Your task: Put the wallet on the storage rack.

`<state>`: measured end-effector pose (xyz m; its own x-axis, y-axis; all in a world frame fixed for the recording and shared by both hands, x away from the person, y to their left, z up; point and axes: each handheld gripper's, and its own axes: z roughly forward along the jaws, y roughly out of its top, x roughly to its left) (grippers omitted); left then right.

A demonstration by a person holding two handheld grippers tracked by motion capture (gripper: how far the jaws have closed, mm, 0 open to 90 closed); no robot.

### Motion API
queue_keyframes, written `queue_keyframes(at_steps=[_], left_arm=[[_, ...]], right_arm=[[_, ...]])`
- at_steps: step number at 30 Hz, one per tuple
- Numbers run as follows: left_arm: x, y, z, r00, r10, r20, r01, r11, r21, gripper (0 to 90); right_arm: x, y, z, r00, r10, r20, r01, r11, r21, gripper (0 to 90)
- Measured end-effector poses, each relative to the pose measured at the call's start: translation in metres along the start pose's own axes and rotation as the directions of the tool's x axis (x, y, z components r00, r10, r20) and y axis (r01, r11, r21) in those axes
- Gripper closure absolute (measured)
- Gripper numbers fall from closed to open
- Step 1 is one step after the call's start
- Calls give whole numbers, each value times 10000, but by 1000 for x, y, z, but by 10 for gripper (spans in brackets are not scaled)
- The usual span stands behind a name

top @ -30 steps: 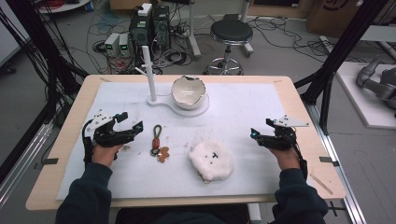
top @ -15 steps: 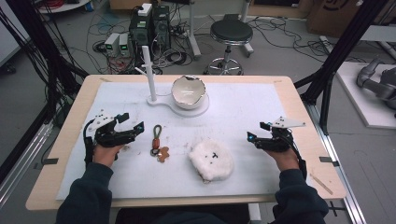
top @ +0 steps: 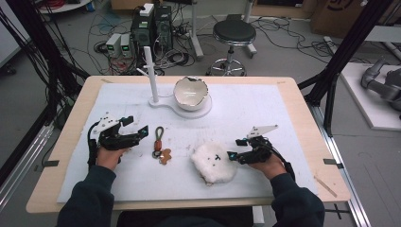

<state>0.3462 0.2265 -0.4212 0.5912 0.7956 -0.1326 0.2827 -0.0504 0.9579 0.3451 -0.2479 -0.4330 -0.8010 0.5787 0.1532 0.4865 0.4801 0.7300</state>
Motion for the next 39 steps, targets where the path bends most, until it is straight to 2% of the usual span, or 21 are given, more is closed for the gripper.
queue_keyframes(at_steps=[3,6,8,9,10,11,12,13,14,16,18,22,23,27,28,30,32,34,35,37,39], left_arm=[[0,-1,1,10000,13,17,-13,9999,100,205],[-2,0,1,10000,44,80,-45,9999,124,207],[-3,0,2,9999,69,145,-72,9999,151,215],[-4,-1,2,9998,84,177,-87,9999,140,221],[-4,0,3,9997,84,238,-88,9998,166,234],[-5,0,3,9996,83,267,-88,9998,184,234],[-6,0,4,9995,59,320,-65,9998,186,234],[-8,0,5,9991,11,426,-19,9998,184,234],[-9,0,6,9981,-70,606,60,9998,173,234],[-14,1,10,9944,-223,1030,205,9996,186,235],[-20,2,15,9891,-158,1466,111,9994,327,234],[-42,3,30,9684,99,2493,-269,9975,649,234],[-47,4,33,9632,111,2685,-308,9971,693,234],[-63,4,46,9428,82,3333,-399,9953,885,234],[-67,4,50,9347,161,3551,-547,9936,991,234],[-75,3,56,9266,251,3752,-729,9908,1137,246],[-83,3,63,9136,307,4056,-921,9869,1327,251],[-90,1,68,8963,559,4399,-1320,9807,1443,313],[-92,0,69,8930,716,4442,-1529,9768,1499,472],[-96,-3,72,8888,1020,4469,-1939,9671,1648,544],[-98,-4,74,8920,1042,4398,-2037,9613,1855,562]], right_arm=[[3,1,7,9994,-117,-332,133,9988,469,374],[0,0,12,9958,214,-887,-142,9966,807,498],[0,0,12,9890,526,-1385,-389,9942,999,636],[0,0,13,9875,587,-1461,-434,9935,1056,666],[4,2,13,9889,154,-1481,-6,9950,997,766],[4,2,13,9889,154,-1481,-6,9950,997,766],[10,5,11,9914,-626,-1151,723,9940,821,786],[10,5,11,9914,-626,-1151,723,9940,821,801],[13,8,11,9890,-1195,-871,1257,9897,690,807],[20,14,8,9766,-2099,-475,2105,9776,74,816],[25,22,4,9595,-2814,-129,2795,9567,-809,819],[28,26,3,9537,-3007,38,2985,9450,-1335,819],[28,27,2,9550,-2967,-6,2935,9448,-1453,820],[30,30,1,9550,-2956,-235,2861,9391,-1902,824],[31,31,1,9531,-3019,-240,2918,9367,-1932,825],[36,35,2,9484,-3149,-359,3008,9301,-2110,828],[38,36,2,9467,-3200,-357,3053,9273,-2164,829],[41,37,4,9452,-3248,-338,3101,9251,-2190,829],[42,38,5,9450,-3246,-388,3093,9262,-2156,830],[41,38,6,9464,-3209,-374,3064,9283,-2109,829],[40,38,6,9467,-3198,-382,3052,9286,-2111,830]])
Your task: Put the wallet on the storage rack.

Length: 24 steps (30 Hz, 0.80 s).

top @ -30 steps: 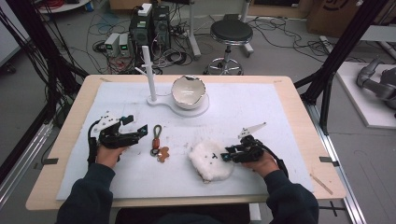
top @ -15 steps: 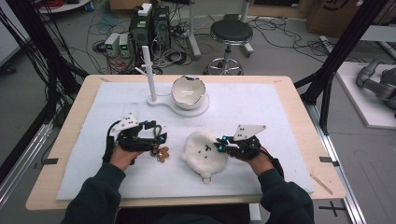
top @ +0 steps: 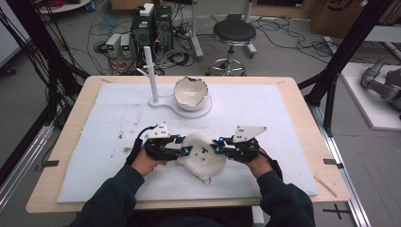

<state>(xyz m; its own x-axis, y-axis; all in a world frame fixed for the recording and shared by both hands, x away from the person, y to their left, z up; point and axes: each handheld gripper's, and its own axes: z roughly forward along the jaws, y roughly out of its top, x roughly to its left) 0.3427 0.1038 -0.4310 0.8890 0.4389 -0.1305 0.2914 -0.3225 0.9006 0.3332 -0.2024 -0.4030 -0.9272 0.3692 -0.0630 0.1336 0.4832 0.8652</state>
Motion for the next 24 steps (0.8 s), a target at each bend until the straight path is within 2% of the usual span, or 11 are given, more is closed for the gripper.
queue_keyframes(at_steps=[5,6,10,12,13,14,16,19,20,21,24], left_arm=[[-3,0,2,10000,29,-55,-27,9995,321,720],[-3,1,1,9998,183,-105,-179,9991,381,743],[-5,3,-3,9999,14,-130,-14,10000,-6,778],[-4,4,-6,9996,-58,-278,52,9998,-209,783],[-3,5,-8,9993,-150,-342,137,9992,-373,787],[-1,5,-11,9990,-189,-400,166,9983,-562,788],[2,7,-18,9972,-468,-587,405,9937,-1045,790],[7,7,-28,9935,-837,-771,689,9817,-1777,791],[8,7,-30,9926,-955,-757,782,9755,-2058,791],[8,7,-32,9922,-978,-778,782,9715,-2236,791],[7,9,-34,9930,-1040,-556,847,9572,-2769,790]], right_arm=[[0,0,0,10000,6,-23,-6,10000,5,829],[0,0,0,10000,21,-26,-21,10000,1,829],[-2,-2,0,9996,217,154,-216,9997,-66,799],[-5,-4,-1,9966,735,361,-726,9971,-236,692],[-9,-7,-2,9906,1244,570,-1224,9918,-374,540],[-12,-9,-3,9854,1544,717,-1517,9876,-408,494],[-16,-13,-3,9754,2079,729,-2052,9778,-427,451],[-18,-16,-2,9679,2416,687,-2398,9703,-327,397],[-19,-17,0,9660,2525,560,-2517,9676,-202,374],[-18,-20,7,9631,2642,517,-2657,9637,245,351],[-17,-22,15,9598,2795,244,-2805,9579,619,348]])
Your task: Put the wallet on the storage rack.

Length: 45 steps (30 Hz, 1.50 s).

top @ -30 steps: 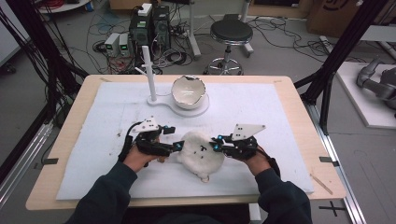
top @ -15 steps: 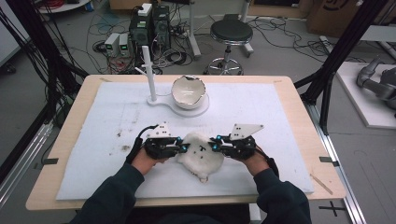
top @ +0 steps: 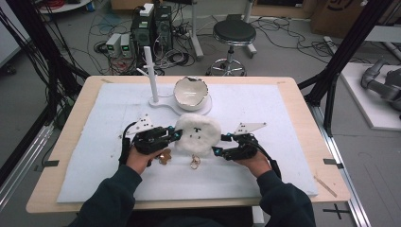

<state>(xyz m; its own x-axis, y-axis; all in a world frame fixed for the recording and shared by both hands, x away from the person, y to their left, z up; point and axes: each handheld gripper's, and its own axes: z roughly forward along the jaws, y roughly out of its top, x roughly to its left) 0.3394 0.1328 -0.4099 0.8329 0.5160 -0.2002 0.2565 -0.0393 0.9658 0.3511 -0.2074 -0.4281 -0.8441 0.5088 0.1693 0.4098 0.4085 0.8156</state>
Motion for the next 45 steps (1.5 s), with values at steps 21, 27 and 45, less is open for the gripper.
queue_keyframes(at_steps=[21,27,45], left_arm=[[0,-7,10,9994,-303,-170,325,9886,1472,458],[5,3,-1,9997,-145,-173,154,9987,478,430],[4,2,-6,9976,-405,559,427,9983,-386,792]], right_arm=[[-1,9,-31,9990,-451,17,444,9777,-2053,774],[5,11,-24,9940,-971,-504,878,9829,-1619,773],[-6,5,-15,9876,998,-1210,-1193,9788,-1667,578]])
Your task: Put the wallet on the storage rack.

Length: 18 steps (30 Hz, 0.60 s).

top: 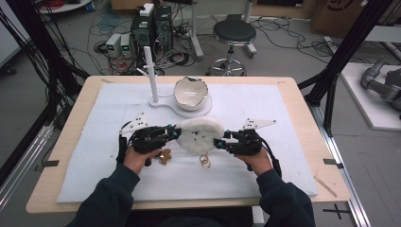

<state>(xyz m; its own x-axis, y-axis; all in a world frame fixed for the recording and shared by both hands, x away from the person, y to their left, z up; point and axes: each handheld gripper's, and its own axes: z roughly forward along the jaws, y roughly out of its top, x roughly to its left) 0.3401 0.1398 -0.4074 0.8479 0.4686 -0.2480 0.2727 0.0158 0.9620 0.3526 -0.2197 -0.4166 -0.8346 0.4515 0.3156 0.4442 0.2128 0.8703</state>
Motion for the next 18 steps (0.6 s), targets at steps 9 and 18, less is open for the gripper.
queue_keyframes(at_steps=[9,18], left_arm=[[-2,-12,13,9997,191,-174,-159,9856,1684,774],[26,3,-26,9681,252,-2494,12,9944,1053,449]], right_arm=[[4,11,-12,9979,78,642,2,9923,-1239,778],[9,51,-3,9761,-1328,1721,1534,9817,-1126,789]])
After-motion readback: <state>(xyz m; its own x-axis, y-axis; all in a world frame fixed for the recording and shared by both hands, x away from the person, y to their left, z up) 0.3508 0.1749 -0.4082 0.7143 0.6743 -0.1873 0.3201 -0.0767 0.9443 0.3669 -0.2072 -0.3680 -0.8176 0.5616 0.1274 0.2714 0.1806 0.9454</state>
